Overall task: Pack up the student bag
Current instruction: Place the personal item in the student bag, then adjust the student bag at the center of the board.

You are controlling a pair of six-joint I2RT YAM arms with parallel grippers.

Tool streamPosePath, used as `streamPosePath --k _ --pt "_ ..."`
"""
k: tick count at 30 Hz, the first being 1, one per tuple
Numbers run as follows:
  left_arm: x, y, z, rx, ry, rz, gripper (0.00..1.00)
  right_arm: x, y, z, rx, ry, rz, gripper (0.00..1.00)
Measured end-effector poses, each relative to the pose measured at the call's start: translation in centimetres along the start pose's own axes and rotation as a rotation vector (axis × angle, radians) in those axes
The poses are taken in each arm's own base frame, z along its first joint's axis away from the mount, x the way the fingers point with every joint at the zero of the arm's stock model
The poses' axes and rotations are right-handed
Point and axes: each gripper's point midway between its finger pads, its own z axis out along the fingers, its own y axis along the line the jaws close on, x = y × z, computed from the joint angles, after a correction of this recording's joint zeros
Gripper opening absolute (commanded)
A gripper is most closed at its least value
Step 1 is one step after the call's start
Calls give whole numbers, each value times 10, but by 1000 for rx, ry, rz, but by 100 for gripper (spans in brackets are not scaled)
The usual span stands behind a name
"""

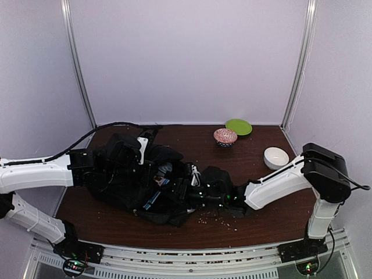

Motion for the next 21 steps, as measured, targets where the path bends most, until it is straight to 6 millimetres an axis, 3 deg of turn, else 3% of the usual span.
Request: streamPosePath --k 6,11,15,16,21 --pt "5 1 2 -2 2 28 0 7 -24 -49 72 11 -89 62" --pt "19 -2 0 -3 27 143 0 -8 -52 -97 180 -48 -174 61" --pt "51 -9 -2 -13 92 292 0 -26 -77 -135 291 -119 -233 61" --pt "88 -7 -1 -38 182 390 0 -41 -76 -153 342 -180 -290 61" --pt "119 10 -4 -94 273 361 0 -53 -70 -167 367 -239 -341 60"
